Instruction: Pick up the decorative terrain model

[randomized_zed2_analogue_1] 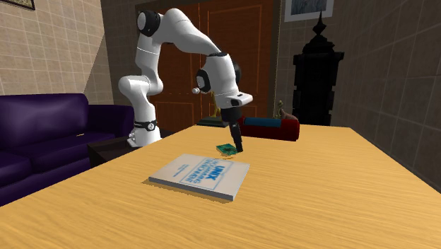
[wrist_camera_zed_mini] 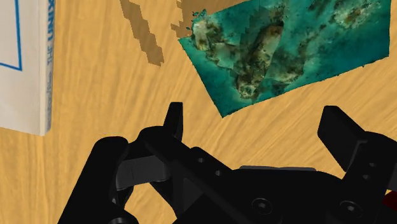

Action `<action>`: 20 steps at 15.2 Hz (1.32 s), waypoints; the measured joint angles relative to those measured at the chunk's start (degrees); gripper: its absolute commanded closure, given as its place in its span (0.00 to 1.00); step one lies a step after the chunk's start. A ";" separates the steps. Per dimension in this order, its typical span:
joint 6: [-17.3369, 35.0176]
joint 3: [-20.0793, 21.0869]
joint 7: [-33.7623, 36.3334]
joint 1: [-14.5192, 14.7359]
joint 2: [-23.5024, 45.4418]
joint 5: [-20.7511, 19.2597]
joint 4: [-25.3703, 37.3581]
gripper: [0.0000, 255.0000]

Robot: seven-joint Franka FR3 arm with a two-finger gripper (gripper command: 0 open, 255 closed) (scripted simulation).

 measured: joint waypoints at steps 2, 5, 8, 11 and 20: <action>0.49 0.17 -0.41 -0.15 0.48 0.37 -0.07 1.00; 0.61 0.26 -0.52 -0.17 0.59 0.49 -0.02 1.00; 0.73 0.31 -0.57 -0.14 0.53 0.54 -0.07 1.00; 0.71 0.25 -0.57 -0.16 0.38 0.49 -0.25 1.00; -3.16 -1.08 2.04 0.58 -3.17 -2.24 0.29 1.00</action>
